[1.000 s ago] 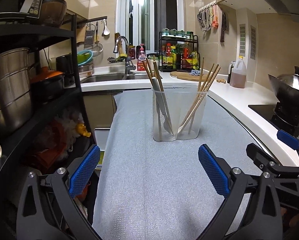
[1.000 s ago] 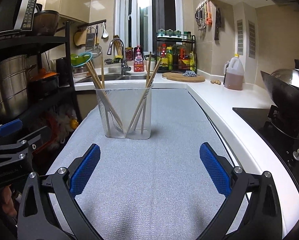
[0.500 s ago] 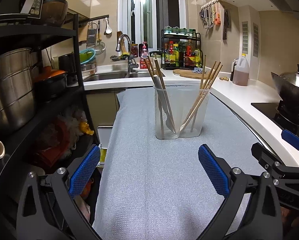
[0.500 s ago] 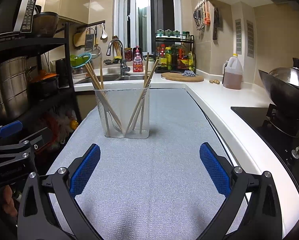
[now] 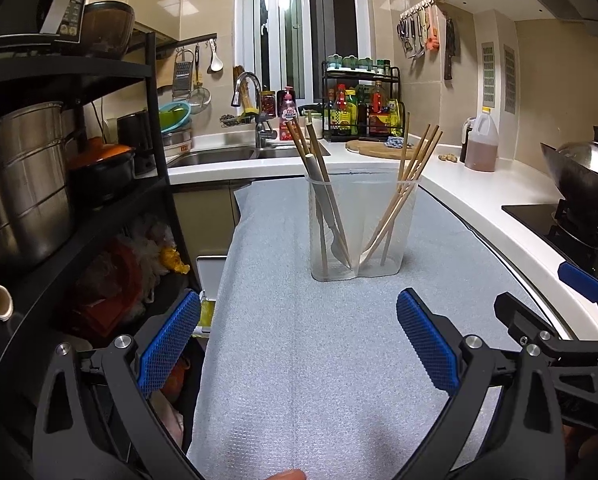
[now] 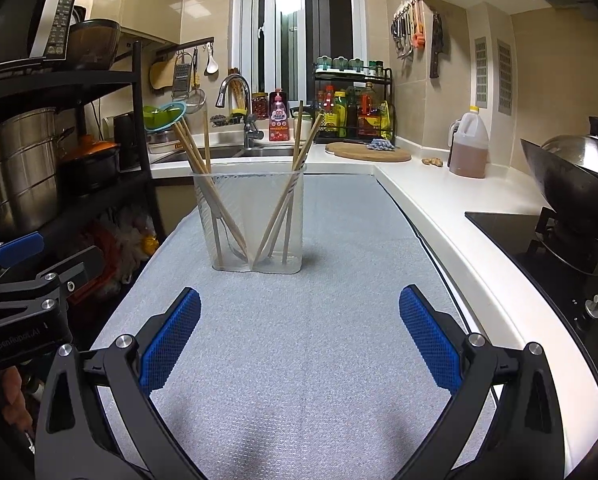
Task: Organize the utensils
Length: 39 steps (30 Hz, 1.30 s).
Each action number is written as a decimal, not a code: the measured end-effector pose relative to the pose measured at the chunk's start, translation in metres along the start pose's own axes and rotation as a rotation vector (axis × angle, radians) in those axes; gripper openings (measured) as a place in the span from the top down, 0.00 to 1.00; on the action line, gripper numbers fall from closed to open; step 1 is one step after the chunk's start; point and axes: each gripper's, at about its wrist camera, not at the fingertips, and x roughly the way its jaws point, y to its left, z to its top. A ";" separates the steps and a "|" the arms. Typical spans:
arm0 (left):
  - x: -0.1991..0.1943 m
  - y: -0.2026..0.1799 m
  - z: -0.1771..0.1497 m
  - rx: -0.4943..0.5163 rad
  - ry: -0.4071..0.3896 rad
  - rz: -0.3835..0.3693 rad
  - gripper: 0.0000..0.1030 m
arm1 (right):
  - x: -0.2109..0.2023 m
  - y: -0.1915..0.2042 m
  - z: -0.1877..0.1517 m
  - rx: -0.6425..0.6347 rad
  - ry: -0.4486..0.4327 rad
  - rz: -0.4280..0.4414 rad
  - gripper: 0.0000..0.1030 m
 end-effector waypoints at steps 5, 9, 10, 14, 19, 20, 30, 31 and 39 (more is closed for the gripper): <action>-0.001 0.000 0.000 0.001 -0.001 0.000 0.07 | 0.000 0.001 0.000 -0.002 0.000 0.001 0.05; -0.003 -0.002 0.001 0.004 -0.003 -0.001 0.07 | 0.000 0.001 -0.001 -0.001 0.001 0.001 0.05; -0.003 -0.003 0.001 0.003 -0.005 -0.002 0.07 | 0.000 0.001 -0.001 -0.002 0.000 0.001 0.05; -0.004 -0.003 0.001 0.004 -0.010 0.003 0.07 | 0.000 0.001 -0.001 -0.003 0.000 0.001 0.05; -0.004 -0.004 0.002 0.002 -0.007 0.001 0.07 | 0.000 0.001 0.000 -0.002 0.000 0.002 0.05; -0.005 -0.004 0.001 0.001 -0.008 0.002 0.07 | 0.000 0.001 0.000 -0.002 0.000 0.003 0.05; -0.005 -0.003 0.002 0.001 -0.005 0.002 0.07 | 0.000 0.001 0.000 -0.001 0.000 0.003 0.05; -0.005 -0.003 0.002 0.002 -0.005 0.003 0.07 | 0.000 0.001 0.000 -0.001 0.001 0.003 0.05; -0.008 -0.003 0.002 -0.009 -0.027 0.031 0.07 | 0.000 0.004 -0.001 -0.003 0.003 0.006 0.05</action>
